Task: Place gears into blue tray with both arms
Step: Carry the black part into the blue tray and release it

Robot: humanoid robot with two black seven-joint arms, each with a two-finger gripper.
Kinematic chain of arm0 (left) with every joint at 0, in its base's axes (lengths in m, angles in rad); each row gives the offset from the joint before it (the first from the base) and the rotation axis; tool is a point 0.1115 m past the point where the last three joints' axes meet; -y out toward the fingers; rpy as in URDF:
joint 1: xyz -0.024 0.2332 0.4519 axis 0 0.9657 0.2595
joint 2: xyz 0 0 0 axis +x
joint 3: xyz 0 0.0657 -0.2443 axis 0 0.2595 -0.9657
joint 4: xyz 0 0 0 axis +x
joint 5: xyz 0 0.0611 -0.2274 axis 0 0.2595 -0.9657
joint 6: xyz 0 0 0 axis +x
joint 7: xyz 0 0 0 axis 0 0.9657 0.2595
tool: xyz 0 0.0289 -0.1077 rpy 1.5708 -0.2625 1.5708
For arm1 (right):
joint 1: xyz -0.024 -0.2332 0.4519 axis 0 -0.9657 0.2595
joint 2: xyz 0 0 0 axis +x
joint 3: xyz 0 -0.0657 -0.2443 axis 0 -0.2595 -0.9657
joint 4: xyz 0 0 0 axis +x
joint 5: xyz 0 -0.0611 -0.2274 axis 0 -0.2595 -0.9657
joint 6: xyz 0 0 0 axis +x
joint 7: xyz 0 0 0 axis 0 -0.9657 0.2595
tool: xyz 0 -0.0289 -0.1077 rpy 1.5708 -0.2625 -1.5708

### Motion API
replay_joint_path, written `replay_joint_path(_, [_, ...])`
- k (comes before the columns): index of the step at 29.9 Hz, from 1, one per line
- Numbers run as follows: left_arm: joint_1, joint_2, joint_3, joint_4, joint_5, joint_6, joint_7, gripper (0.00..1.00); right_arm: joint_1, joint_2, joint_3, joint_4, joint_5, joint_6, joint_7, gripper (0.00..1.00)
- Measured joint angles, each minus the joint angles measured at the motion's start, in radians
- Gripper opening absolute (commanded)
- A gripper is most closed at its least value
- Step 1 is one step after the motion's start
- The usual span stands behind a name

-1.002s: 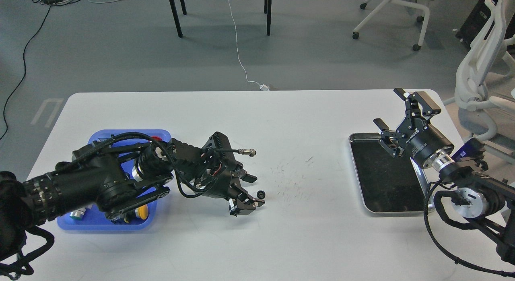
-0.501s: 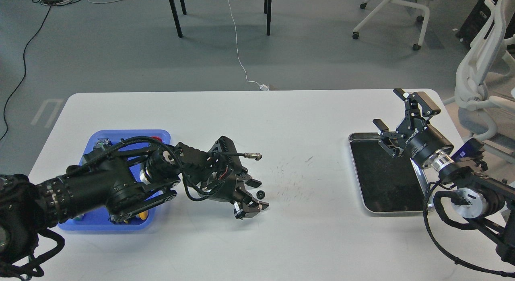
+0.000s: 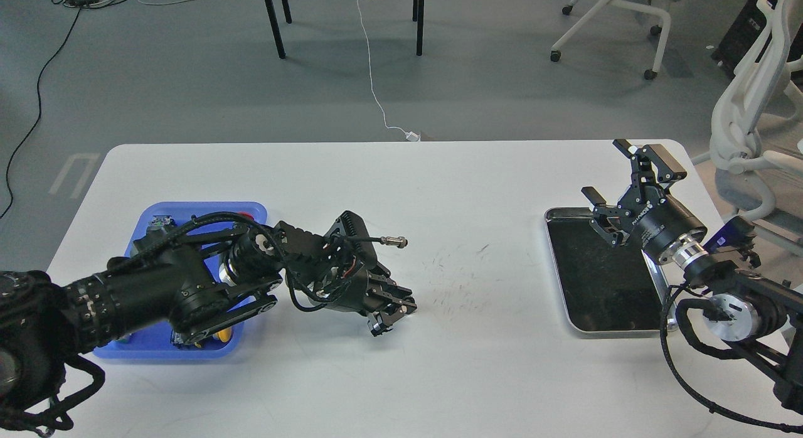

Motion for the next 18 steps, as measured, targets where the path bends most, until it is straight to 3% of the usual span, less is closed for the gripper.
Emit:
replay_joint_path(4, [-0.038,0.065,-0.025,-0.067,0.001,0.004,-0.001,0.12,0.0,0.003,0.002,0.0,0.0,0.0,0.0,0.96])
replay_joint_path(11, [-0.104,0.391,-0.045,-0.264,-0.018,0.004,-0.001,0.12,0.001,0.013,0.002,0.0,0.0,0.0,0.0,0.96])
replay_joint_path(18, [-0.046,0.677,-0.03,-0.31,-0.067,0.014,0.0,0.13,0.003,0.021,0.001,0.0,-0.001,0.001,0.0,0.96])
